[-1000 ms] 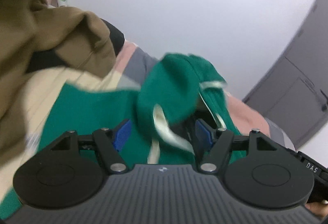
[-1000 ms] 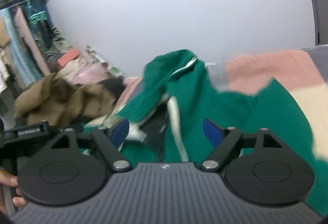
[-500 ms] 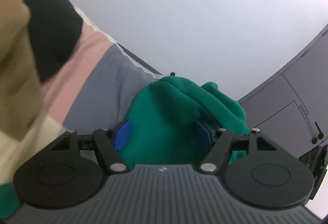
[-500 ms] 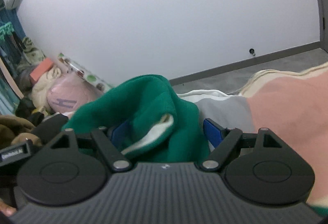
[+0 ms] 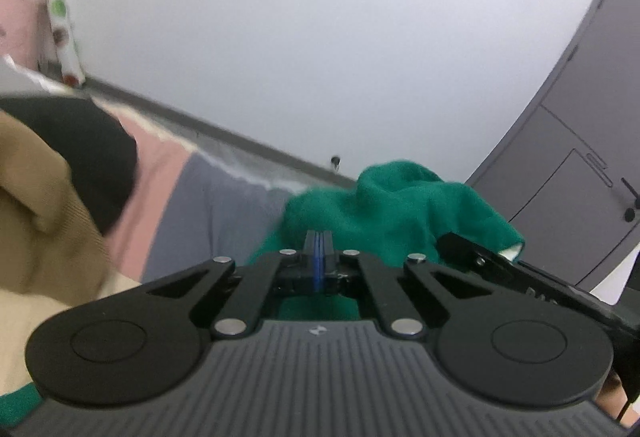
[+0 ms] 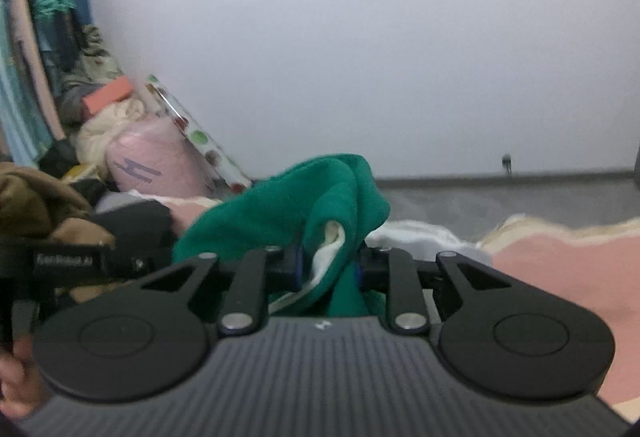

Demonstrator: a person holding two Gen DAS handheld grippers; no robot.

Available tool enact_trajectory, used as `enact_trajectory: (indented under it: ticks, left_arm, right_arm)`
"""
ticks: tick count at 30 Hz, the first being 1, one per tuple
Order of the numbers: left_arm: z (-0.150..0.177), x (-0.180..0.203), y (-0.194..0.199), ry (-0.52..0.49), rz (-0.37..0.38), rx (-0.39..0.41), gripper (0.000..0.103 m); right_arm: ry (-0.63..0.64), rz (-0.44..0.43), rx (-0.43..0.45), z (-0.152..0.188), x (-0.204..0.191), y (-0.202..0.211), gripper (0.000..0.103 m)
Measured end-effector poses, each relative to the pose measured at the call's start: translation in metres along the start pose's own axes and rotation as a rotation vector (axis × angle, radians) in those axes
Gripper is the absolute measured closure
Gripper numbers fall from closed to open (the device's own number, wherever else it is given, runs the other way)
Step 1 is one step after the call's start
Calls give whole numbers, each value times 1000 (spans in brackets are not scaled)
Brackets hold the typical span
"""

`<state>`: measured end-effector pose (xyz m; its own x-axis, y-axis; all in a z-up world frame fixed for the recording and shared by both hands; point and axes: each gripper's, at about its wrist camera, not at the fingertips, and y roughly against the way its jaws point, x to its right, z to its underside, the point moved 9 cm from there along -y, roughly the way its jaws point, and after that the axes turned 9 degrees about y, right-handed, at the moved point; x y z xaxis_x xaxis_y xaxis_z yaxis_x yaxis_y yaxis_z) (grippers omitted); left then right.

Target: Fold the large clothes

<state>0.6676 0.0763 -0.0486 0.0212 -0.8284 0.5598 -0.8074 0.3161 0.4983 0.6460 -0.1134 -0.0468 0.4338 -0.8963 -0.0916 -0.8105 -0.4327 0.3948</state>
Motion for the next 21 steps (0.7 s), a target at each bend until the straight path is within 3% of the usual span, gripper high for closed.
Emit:
enact_trajectory:
  ticks: [5,12,16,21]
  left_arm:
    - [9,31,85,-17,26,66,103]
    - [71,65,227,-15,65,109,103]
    - [117,75,294,-21,78,105,103]
    - [184,72,339,-10,84,59,103]
  right_arm:
    - [94,1,102,-14,-29,81,80]
    - [241,-51,223,2,-91,220,81]
    - [385,-88,229,43,-131,285,81]
    - [444,-118,120,127,-156,333,81]
